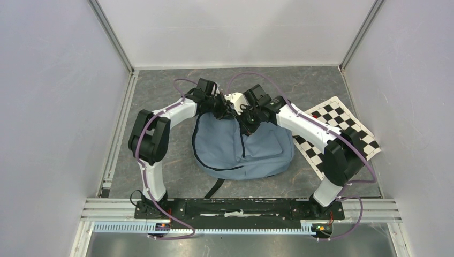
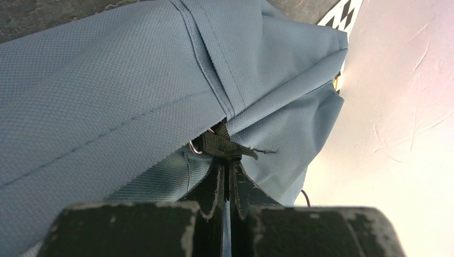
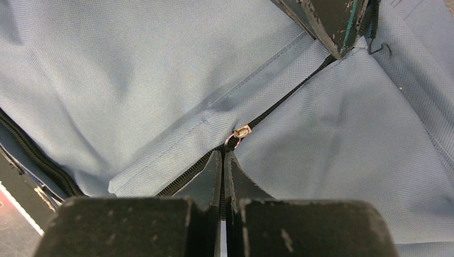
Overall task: Pack the student bag
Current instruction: Zip the student bag at the center of the board.
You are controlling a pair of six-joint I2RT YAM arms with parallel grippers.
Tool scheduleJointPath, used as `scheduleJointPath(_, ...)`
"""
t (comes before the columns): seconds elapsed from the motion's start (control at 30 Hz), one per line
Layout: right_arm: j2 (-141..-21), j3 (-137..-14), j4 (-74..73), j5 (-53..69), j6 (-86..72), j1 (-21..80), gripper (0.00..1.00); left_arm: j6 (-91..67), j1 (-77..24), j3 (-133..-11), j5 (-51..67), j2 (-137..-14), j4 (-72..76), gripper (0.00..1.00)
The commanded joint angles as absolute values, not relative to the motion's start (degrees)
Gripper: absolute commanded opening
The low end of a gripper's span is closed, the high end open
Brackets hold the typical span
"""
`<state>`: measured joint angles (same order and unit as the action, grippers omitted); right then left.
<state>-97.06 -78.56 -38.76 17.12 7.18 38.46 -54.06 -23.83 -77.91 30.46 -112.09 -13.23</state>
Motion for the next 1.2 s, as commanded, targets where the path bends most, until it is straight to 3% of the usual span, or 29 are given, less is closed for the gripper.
scheduleJointPath(0.0,-92.69,-80.07,-53.69,24.23,2.59,40.03,0.00,-48.43,-20.51,-82.08,23.47,-108.27,-6.54,0.07)
scheduleJointPath(0.03,-92.36,-79.61,-53.30,22.70,2.46,40.07,0.00,-46.26,-20.60,-83.60,23.81,-108.35,-8.78,0.14)
scheduleJointPath(0.13,-92.10,-78.16,-50.82,19.61,2.06,39.99,0.00,-39.36,-22.03,-88.46,21.49,-107.38,-19.27,0.53)
scheduleJointPath(0.23,-91.08,-76.33,-46.44,19.96,0.17,39.99,0.00,-32.85,-25.75,-90.58,15.45,-104.54,-28.43,0.76)
scheduleJointPath(0.37,-90.52,-76.22,-44.23,18.67,-1.26,39.99,0.00,-34.25,-28.65,-85.39,11.89,-100.82,-32.62,0.85)
scheduleJointPath(0.57,-90.71,-75.44,-43.56,17.56,-0.55,39.99,0.00,-37.06,-33.94,-80.96,12.14,-97.19,-31.13,0.90)
scheduleJointPath(0.73,-89.76,-74.50,-42.42,16.54,-0.48,39.99,0.00,-38.87,-34.84,-78.75,10.77,-96.48,-32.03,0.90)
scheduleJointPath(0.83,-89.24,-73.82,-41.91,16.37,-0.67,39.97,0.00,-39.42,-35.28,-77.89,8.94,-96.49,-33.06,0.83)
scheduleJointPath(0.97,-88.79,-73.37,-41.70,15.76,-0.64,39.99,0.00,-38.29,-35.95,-77.67,7.27,-96.39,-34.18,0.64)
scheduleJointPath(1.17,-87.84,-70.94,-41.40,13.93,-0.52,40.00,0.00,-38.53,-36.06,-75.98,5.37,-93.85,-33.43,0.27)
